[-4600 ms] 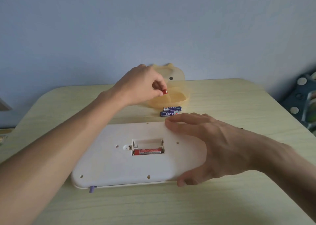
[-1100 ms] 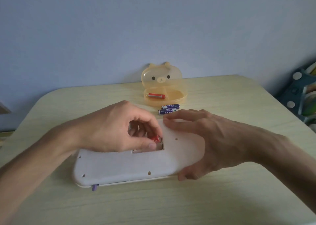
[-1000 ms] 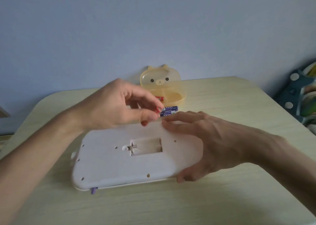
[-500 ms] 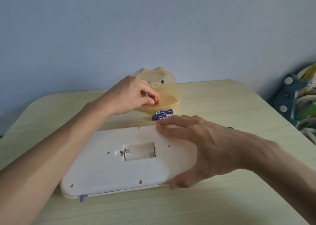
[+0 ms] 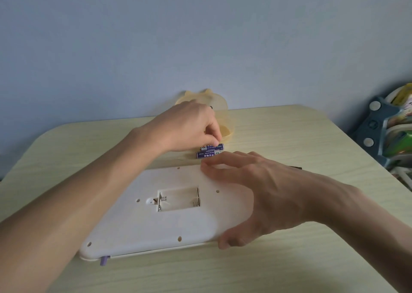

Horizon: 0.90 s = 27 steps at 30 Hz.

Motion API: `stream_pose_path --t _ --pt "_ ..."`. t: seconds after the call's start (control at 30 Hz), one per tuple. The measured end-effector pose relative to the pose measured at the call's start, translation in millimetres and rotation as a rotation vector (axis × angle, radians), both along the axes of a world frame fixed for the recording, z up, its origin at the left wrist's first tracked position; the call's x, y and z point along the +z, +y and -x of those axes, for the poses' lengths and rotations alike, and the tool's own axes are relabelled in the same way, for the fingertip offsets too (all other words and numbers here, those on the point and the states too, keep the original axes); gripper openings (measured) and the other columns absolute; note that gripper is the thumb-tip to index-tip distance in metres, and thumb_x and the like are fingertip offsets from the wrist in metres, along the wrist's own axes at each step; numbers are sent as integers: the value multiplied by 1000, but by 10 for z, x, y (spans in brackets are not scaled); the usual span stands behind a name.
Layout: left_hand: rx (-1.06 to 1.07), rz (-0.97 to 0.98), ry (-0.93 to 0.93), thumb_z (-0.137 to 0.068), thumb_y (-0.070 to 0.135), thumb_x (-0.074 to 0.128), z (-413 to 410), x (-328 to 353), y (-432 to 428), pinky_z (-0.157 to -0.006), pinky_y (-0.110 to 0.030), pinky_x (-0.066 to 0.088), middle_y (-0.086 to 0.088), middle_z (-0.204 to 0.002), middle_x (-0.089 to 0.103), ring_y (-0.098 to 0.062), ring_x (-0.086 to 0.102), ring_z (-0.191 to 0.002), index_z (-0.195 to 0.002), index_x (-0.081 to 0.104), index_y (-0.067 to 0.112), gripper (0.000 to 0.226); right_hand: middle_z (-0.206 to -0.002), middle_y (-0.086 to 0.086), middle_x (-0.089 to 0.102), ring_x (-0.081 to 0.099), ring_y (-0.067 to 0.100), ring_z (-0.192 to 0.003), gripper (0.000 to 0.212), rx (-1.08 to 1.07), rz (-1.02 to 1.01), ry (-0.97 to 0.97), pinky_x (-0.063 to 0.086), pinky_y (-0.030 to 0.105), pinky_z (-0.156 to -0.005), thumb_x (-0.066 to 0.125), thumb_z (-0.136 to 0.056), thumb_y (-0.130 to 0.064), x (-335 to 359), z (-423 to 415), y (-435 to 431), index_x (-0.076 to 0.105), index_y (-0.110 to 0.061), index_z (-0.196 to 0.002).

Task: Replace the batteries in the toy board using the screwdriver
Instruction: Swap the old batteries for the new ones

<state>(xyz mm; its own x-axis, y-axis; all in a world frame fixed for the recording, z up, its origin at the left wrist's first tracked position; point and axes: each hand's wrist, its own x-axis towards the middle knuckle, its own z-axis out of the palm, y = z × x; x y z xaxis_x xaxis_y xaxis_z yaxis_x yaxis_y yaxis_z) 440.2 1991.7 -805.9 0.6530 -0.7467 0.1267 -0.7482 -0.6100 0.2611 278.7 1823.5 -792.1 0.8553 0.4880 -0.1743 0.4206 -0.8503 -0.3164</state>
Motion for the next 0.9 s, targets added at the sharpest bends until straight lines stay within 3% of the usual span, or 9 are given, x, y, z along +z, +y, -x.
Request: stream_pose_path --t 0.13,0.27,0.4,0.5,0.57,0.7,0.77,0.83,0.9 --pt "14 -91 -68 -92 30 80 39 -46 -79 -70 -32 46 13 -79 63 -12 56 -80 -97 87 33 9 -155 -40 11 21 -10 -126 114 14 -17 -6 20 -5 -92 76 -66 -78 16 3 2 22 -42 -159" --pt "16 -164 -121 -91 32 80 85 -48 -127 -81 -43 56 5 -98 77 -22 68 -97 -95 86 30 7 -152 -40 16 25 -4 -124 113 28 -24 -17 25 2 -92 75 -64 -81 -5 -11 -1 25 -40 -157" --pt "27 -236 -164 -89 32 82 129 18 -190 -74 -37 54 3 -98 80 -28 72 -90 -94 85 26 8 -151 -40 16 26 -2 -125 113 32 -17 -12 26 8 -93 75 -64 -81 -5 -13 -1 24 -43 -157" --pt "31 -285 -208 -86 24 83 181 39 -239 -66 -34 47 0 -91 79 -26 67 -76 -91 85 25 5 -153 -39 15 24 -4 -128 113 34 -18 -15 19 -5 -93 75 -65 -80 -4 -9 -6 24 -42 -158" --pt "29 -309 -222 -85 18 82 208 27 -248 -66 -34 46 -1 -92 79 -24 60 -72 -89 84 25 9 -154 -37 15 23 -7 -125 113 39 -14 -13 18 -6 -93 75 -65 -80 0 -9 -9 25 -41 -158" --pt "11 -252 -182 -90 26 78 179 14 -178 -70 -33 48 4 -93 77 -23 67 -81 -95 84 27 8 -157 -36 13 20 -9 -126 114 40 -1 -9 20 -3 -93 74 -65 -81 5 -3 -4 23 -41 -159" --pt "7 -161 -72 -91 33 76 171 55 -115 -69 -29 45 18 -84 72 -8 68 -86 -94 83 28 8 -157 -38 13 23 -4 -131 113 32 -2 -5 23 0 -94 74 -64 -82 1 -2 -1 24 -42 -158" --pt "13 -20 75 -92 35 75 210 144 -8 -66 -22 42 33 -73 67 6 63 -77 -91 79 30 6 -157 -38 15 27 0 -134 113 31 0 -11 27 11 -99 73 -63 -84 -16 -9 -1 25 -43 -157" --pt "1 98 157 -92 33 75 318 245 174 -67 -22 45 35 -77 68 2 64 -74 -93 77 31 3 -158 -38 16 30 4 -136 116 28 9 -14 27 18 -102 72 -62 -85 -30 -14 0 23 -43 -158"
